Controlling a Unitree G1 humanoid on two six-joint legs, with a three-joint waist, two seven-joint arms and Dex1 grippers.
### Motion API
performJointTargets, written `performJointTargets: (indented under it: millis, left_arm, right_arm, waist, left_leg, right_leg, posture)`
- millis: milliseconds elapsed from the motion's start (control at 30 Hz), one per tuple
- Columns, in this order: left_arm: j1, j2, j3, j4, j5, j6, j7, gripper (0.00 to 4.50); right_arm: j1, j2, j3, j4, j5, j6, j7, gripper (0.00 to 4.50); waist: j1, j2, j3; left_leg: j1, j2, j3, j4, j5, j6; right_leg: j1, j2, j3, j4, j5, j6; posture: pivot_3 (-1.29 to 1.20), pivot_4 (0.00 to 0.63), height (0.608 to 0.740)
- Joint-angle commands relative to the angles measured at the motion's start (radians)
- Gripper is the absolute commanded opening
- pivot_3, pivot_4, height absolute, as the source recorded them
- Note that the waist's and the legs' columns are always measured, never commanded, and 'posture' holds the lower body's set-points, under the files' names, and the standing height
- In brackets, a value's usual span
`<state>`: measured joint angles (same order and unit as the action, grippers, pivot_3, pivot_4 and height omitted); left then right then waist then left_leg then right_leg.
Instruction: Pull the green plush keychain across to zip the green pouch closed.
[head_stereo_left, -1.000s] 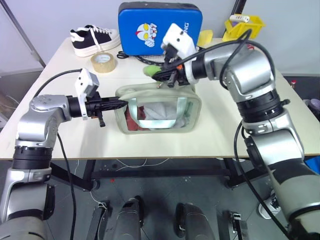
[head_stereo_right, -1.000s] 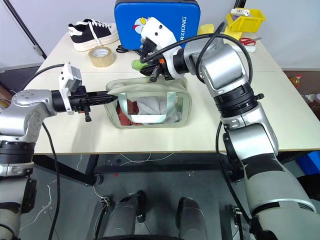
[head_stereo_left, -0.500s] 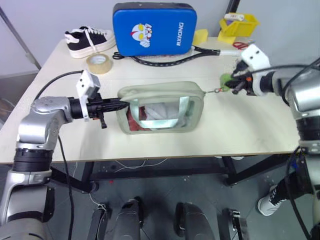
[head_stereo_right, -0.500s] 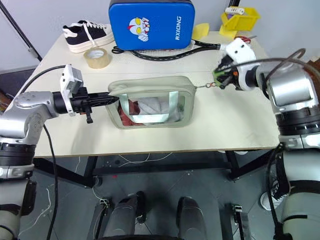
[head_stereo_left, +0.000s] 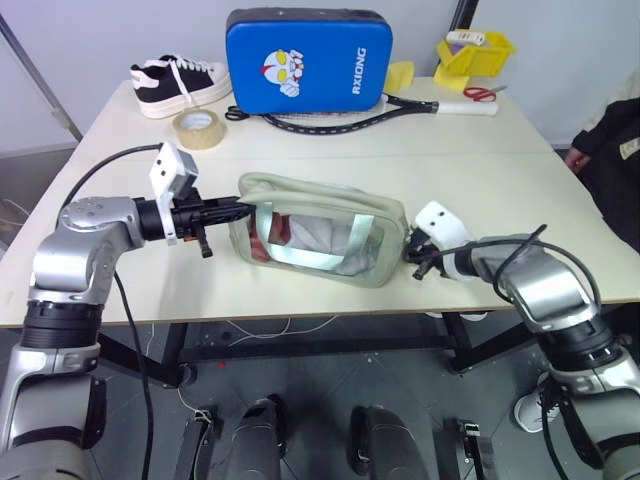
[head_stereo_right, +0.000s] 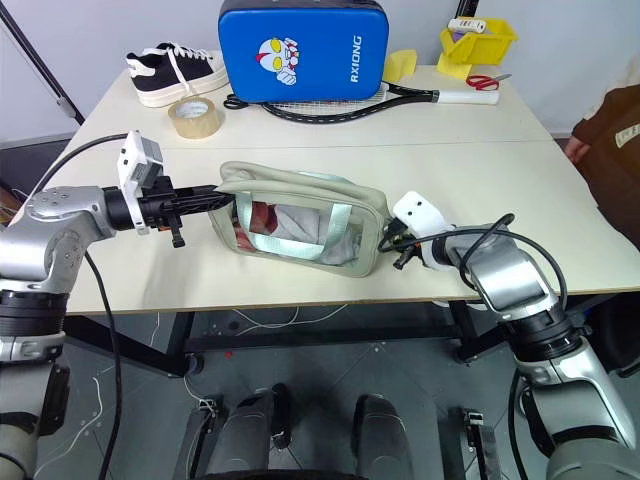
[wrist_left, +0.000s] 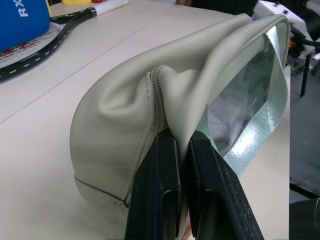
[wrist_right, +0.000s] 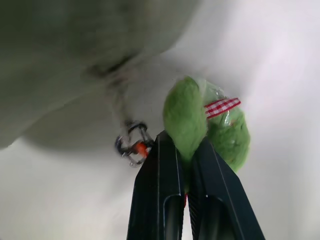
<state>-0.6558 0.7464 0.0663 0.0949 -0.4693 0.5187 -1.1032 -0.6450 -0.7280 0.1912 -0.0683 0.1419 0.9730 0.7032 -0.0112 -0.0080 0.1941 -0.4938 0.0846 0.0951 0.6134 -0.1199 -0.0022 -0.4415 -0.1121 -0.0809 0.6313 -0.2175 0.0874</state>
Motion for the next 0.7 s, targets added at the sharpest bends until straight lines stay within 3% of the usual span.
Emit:
performJointTargets:
  millis: [33, 100, 200, 267, 433, 567, 700]
  left_arm:
    - [-0.009, 0.016, 0.041, -0.024, -0.013, 0.003, 0.014, 0.00]
    - [-0.006, 0.013, 0.046, -0.039, -0.029, 0.023, 0.022, 0.00]
    - [-0.013, 0.021, 0.068, -0.052, -0.075, 0.099, 0.027, 1.04]
    - [-0.012, 0.038, 0.075, -0.058, -0.083, 0.114, 0.014, 2.04]
    - [0.006, 0.174, 0.128, -0.061, -0.112, 0.096, -0.106, 4.47]
    - [0.002, 0.276, 0.163, -0.019, -0.139, 0.091, -0.223, 4.47]
    - [-0.037, 0.312, 0.152, 0.054, -0.131, 0.081, -0.269, 4.47]
  right_arm:
    - [-0.074, -0.037, -0.087, 0.030, 0.012, 0.016, 0.001, 1.14]
    - [-0.112, -0.037, -0.139, 0.032, 0.046, 0.041, 0.011, 2.12]
    - [-0.171, -0.050, -0.219, 0.006, 0.115, 0.073, 0.045, 3.56]
    - [-0.181, -0.077, -0.246, -0.017, 0.155, 0.079, 0.087, 4.50]
    - [-0.154, -0.202, -0.338, -0.053, 0.295, 0.025, 0.282, 4.50]
    - [-0.125, -0.272, -0.362, -0.057, 0.361, -0.030, 0.405, 4.50]
    - [-0.116, -0.312, -0.360, -0.056, 0.387, -0.086, 0.469, 4.50]
  waist:
    - [0.000, 0.000, 0.000]
    - [0.001, 0.000, 0.000]
    - [0.000, 0.000, 0.000]
    - [0.000, 0.000, 0.000]
    - [0.001, 0.000, 0.001]
    - [0.000, 0.000, 0.001]
    - [0.001, 0.001, 0.001]
  left_leg:
    - [0.000, 0.000, 0.000, 0.000, 0.000, 0.000]
    - [-0.001, 0.000, 0.000, 0.000, 0.000, 0.000]
    - [-0.001, 0.000, 0.000, 0.000, 0.000, 0.000]
    - [-0.001, 0.000, 0.000, 0.000, 0.000, 0.000]
    - [-0.002, 0.000, 0.000, -0.001, 0.000, 0.000]
    - [-0.001, 0.000, 0.000, -0.002, -0.001, 0.000]
    - [-0.001, 0.000, 0.001, -0.002, -0.001, 0.000]
  right_leg:
    - [0.000, 0.000, 0.000, 0.000, 0.000, 0.000]
    - [0.000, 0.000, 0.000, 0.000, 0.000, 0.000]
    - [-0.001, 0.000, 0.000, 0.000, 0.000, 0.000]
    - [-0.001, 0.000, 0.000, 0.000, 0.000, 0.000]
    - [-0.002, 0.000, 0.000, -0.001, 0.000, 0.000]
    - [-0.002, 0.000, 0.000, -0.002, 0.000, 0.000]
    - [-0.005, -0.002, 0.000, -0.003, 0.000, 0.000]
  posture:
    - [0.00, 0.150, 0.723]
    - [0.00, 0.150, 0.723]
    - [0.00, 0.150, 0.723]
    - [0.00, 0.150, 0.723]
    - [0.00, 0.150, 0.723]
    - [0.00, 0.150, 0.723]
    - [0.00, 0.150, 0.723]
